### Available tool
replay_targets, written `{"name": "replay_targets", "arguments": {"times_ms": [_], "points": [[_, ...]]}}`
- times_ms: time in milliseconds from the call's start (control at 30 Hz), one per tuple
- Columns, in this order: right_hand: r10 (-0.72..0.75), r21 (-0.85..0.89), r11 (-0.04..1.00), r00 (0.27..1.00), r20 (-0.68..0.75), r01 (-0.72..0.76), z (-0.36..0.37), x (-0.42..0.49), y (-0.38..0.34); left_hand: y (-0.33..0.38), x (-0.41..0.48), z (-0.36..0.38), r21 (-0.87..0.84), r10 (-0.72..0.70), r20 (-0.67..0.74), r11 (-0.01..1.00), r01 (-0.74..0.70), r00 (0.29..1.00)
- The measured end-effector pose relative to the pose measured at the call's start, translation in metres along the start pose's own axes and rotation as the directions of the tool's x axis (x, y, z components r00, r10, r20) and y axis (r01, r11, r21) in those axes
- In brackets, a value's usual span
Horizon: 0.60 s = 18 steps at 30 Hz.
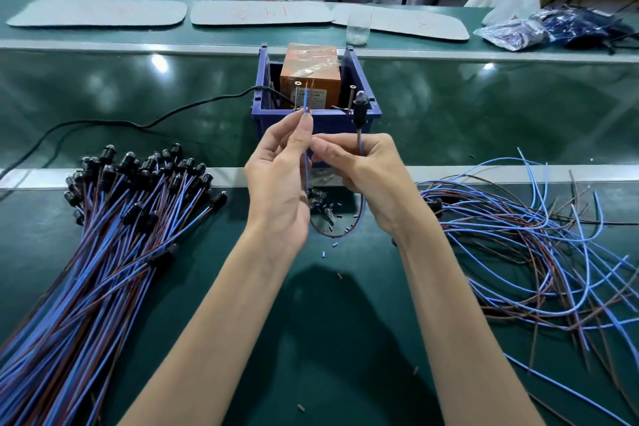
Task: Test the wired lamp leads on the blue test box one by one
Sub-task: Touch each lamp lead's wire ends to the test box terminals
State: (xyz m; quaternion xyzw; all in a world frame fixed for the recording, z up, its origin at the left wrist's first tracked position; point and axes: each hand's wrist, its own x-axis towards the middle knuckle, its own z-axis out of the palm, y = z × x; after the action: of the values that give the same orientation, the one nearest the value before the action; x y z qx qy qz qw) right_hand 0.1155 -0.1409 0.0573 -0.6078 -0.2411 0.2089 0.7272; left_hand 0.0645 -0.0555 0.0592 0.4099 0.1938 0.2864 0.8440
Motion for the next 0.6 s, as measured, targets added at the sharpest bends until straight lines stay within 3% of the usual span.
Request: {"name": "replay_targets", "arguments": {"times_ms": [133,333,500,600], "points": [[-0.007,0.108,0.994,1.0,0.014,0.006,0.0028,-0.0005,0.0014,-0.0006,-0.0016,0.0025,-0.086,-0.082,0.012,0.993,0.082,0.997],[0.037,0.137,0.99,0.99,-0.133,-0.018,0.0017,0.0034,-0.0003,-0.0015,-0.0019,0.0022,-0.149,-0.081,0.008,0.986,0.081,0.997],[-0.046,0.111,0.992,0.982,-0.185,0.067,0.002,0.0058,-0.0031,-0.0028,0.0017,-0.0028,0.042,0.064,-0.175,0.997,-0.058,0.982],[-0.051,0.165,0.983,0.984,-0.171,0.079,0.0029,0.0045,-0.0046,-0.0072,0.0012,-0.0036,0.131,0.175,-0.183,0.98,-0.152,0.968]]}}
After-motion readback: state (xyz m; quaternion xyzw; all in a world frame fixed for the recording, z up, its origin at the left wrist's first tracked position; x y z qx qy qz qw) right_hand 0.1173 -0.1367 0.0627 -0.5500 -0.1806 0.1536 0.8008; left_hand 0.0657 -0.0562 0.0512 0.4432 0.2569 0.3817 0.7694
